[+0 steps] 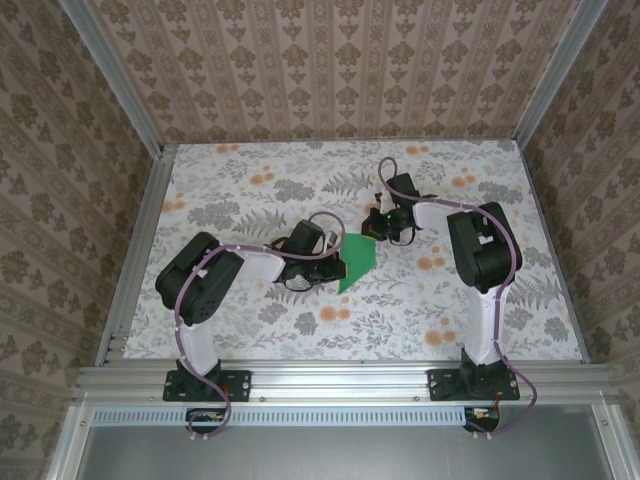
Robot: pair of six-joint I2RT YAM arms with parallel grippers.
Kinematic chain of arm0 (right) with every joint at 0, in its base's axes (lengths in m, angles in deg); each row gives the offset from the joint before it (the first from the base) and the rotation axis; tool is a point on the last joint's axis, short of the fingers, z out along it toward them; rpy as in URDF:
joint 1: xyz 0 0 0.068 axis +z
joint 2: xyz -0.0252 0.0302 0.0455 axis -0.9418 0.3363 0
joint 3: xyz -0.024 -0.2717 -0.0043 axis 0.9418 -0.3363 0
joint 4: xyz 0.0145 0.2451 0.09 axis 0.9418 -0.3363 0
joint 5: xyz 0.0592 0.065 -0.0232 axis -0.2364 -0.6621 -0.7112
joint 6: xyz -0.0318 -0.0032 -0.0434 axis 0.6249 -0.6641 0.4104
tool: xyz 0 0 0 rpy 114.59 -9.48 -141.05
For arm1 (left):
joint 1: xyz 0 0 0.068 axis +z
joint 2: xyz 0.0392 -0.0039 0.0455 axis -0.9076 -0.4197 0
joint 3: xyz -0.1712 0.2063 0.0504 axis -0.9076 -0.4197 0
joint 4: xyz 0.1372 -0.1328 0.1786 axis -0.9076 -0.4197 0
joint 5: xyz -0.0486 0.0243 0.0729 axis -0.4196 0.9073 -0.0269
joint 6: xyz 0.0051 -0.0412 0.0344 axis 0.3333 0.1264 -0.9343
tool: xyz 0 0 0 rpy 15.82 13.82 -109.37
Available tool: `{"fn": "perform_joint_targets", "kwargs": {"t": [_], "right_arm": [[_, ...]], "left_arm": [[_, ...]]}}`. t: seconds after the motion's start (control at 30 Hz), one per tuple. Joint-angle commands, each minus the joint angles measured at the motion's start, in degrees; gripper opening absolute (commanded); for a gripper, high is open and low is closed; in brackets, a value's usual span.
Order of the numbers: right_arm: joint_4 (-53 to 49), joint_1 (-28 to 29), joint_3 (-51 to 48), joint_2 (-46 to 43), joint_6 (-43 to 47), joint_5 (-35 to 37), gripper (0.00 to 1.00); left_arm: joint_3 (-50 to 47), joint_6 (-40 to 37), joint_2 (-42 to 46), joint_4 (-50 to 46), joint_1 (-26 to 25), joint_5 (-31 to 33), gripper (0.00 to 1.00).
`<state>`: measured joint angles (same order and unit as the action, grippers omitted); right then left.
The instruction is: Fold a paper plane with a square sheet of paper (pick it up from the middle)
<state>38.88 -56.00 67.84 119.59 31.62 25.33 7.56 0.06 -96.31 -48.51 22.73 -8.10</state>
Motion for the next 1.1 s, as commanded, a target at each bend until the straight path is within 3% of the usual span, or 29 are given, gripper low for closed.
{"fn": "perform_joint_targets", "kwargs": {"t": [0.0, 0.27, 0.63, 0.87, 1.07], "right_arm": [[-0.80, -2.12, 2.53, 2.34, 1.38, 6.12, 0.04], [-1.84, -2.53, 3.93, -2.71, 1.43, 5.46, 0.04], [1.53, 3.21, -10.73, -16.91, -2.04, 2.48, 0.07], [5.43, 7.47, -14.51, -14.45, -6.71, -1.97, 0.07], [5.40, 9.64, -14.98, -11.47, -7.14, -1.26, 0.07]], "left_arm": [[-3.17, -1.95, -3.96, -11.55, -0.96, 2.49, 0.00], [-2.73, -1.96, -3.79, -11.66, -0.96, 2.47, 0.00], [-1.72, -1.81, -3.44, -11.73, -0.96, 2.56, 0.00], [-1.57, -1.63, -3.17, -11.64, -0.96, 2.56, 0.00], [-1.45, -1.72, -2.82, -11.85, -0.96, 2.65, 0.00]]}}
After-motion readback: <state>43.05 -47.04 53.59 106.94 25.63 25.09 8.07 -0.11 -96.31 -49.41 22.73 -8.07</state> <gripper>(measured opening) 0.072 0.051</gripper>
